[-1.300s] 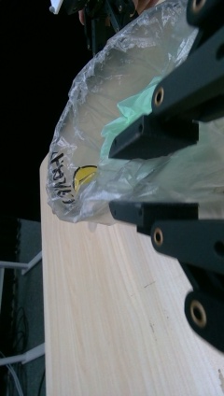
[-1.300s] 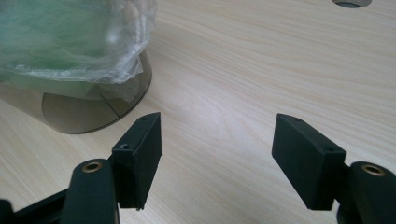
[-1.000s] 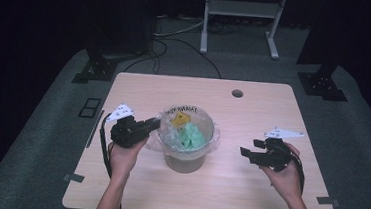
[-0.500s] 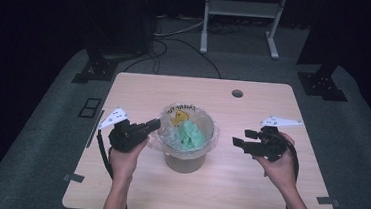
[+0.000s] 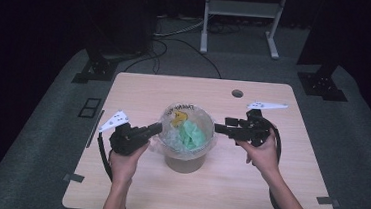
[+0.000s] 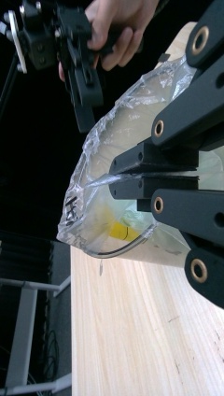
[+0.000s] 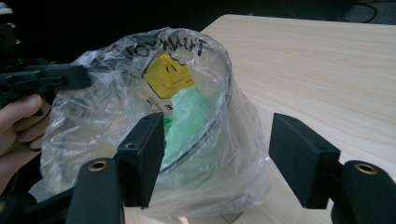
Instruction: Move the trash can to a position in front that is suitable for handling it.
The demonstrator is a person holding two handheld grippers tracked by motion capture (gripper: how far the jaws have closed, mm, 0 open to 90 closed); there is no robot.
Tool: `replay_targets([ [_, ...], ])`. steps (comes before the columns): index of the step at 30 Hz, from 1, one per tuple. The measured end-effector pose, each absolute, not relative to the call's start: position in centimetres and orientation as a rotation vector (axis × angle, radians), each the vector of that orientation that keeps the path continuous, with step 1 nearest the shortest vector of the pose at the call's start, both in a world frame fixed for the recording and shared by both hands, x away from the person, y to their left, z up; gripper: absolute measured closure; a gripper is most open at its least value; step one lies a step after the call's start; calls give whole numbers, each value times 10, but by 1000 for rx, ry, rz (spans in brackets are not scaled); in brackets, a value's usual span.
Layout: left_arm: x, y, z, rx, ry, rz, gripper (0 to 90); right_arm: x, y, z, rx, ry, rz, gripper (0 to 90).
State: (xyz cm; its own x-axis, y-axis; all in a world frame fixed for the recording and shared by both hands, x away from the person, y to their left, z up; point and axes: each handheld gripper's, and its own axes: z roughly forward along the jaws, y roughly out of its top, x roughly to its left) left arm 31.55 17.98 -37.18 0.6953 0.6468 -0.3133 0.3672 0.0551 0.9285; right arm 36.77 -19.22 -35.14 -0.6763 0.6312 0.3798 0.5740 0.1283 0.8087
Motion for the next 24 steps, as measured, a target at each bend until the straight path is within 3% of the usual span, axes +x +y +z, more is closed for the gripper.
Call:
replay_targets([
  [7,314,179,-372,1546,845,237,876,376,-179,-357,1275,2329,1625,385],
  [20,314,178,-372,1487,839,204,875,374,-171,-356,1330,2309,1573,724],
  [24,314,178,-371,1485,835,209,875,371,-167,-352,1307,2278,1526,768],
])
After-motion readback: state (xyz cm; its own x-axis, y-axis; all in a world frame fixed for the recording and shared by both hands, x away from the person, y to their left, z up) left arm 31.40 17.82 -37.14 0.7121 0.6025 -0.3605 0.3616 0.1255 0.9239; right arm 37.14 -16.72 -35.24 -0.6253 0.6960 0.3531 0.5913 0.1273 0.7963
